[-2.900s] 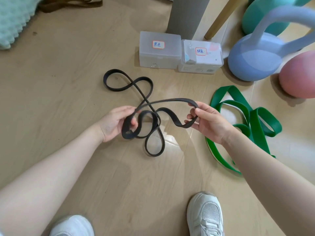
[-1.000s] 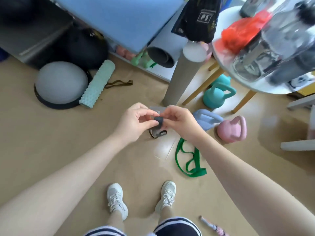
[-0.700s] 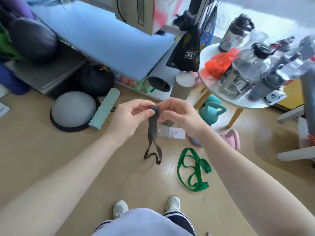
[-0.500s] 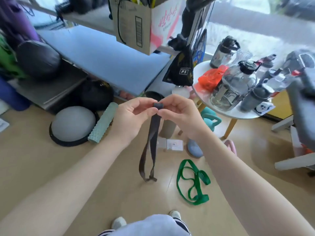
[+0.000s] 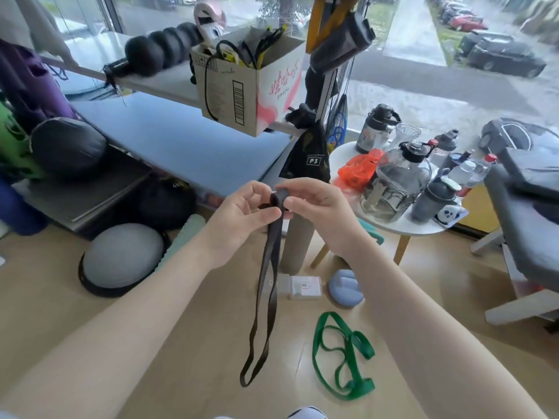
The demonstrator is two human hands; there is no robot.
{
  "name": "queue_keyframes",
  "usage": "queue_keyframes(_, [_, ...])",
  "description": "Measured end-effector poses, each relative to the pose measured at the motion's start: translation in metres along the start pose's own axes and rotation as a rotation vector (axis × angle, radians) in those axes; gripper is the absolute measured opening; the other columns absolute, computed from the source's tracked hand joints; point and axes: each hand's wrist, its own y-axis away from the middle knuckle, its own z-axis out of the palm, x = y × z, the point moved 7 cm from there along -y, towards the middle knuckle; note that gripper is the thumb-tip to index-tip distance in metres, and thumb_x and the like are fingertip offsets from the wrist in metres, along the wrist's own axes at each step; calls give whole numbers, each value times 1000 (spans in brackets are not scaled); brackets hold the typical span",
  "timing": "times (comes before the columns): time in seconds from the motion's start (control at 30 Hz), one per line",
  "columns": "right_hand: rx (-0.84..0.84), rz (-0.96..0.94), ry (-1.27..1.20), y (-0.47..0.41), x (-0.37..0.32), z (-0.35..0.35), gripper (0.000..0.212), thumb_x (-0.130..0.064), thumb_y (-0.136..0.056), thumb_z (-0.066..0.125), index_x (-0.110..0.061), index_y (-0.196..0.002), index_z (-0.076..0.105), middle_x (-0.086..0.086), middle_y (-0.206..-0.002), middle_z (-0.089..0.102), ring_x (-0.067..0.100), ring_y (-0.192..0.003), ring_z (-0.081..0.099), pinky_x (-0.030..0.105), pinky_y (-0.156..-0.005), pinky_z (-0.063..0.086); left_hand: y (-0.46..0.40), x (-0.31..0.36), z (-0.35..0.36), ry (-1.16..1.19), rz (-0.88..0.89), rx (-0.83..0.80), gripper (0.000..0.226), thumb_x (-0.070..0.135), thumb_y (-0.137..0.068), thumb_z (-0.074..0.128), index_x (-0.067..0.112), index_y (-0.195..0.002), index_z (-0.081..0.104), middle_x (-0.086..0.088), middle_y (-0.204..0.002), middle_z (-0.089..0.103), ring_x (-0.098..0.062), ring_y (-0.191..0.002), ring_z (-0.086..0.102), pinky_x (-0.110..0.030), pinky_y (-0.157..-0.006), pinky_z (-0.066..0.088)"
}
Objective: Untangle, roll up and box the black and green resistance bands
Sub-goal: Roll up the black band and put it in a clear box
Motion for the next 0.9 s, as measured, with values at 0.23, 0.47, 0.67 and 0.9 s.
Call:
queue_keyframes(0.23, [-16,34,-167,-1,2,-4,24,11,-86,51,-10,-93,61,-7,-73,68,6,-61,58,16,-60,47,-3,4,-2,-282,88,49,25,4,-81,64,29,-84,59,2,-86,72,-20,-90,67,-40,-91,50])
queue_keyframes(0.47, [35,90,-36,1,11,-6,33,11,-89,46,-14,-109,56,-2,-84,63,12,-63,58,23,-62,49,-6,1,0,-470,155,173,18,6,-86,62,22,-94,59,2,-91,70,-7,-87,65,-17,-81,50])
queue_keyframes(0.67, [81,136,-58,8,22,-7,32,0,-85,62,-13,-113,55,6,-96,64,8,-74,62,20,-70,51,-7,-9,1,-444,148,184,17,12,-88,60,28,-90,56,3,-93,69,-8,-89,66,-19,-83,51])
queue_keyframes(0.9, [316,214,-75,17,41,-29,22,-6,-83,66,-12,-104,64,-4,-80,63,-2,-64,60,10,-62,46,-16,-20,19,-659,131,277,1,18,-86,63,18,-88,63,3,-80,65,-1,-66,54,-6,-61,39])
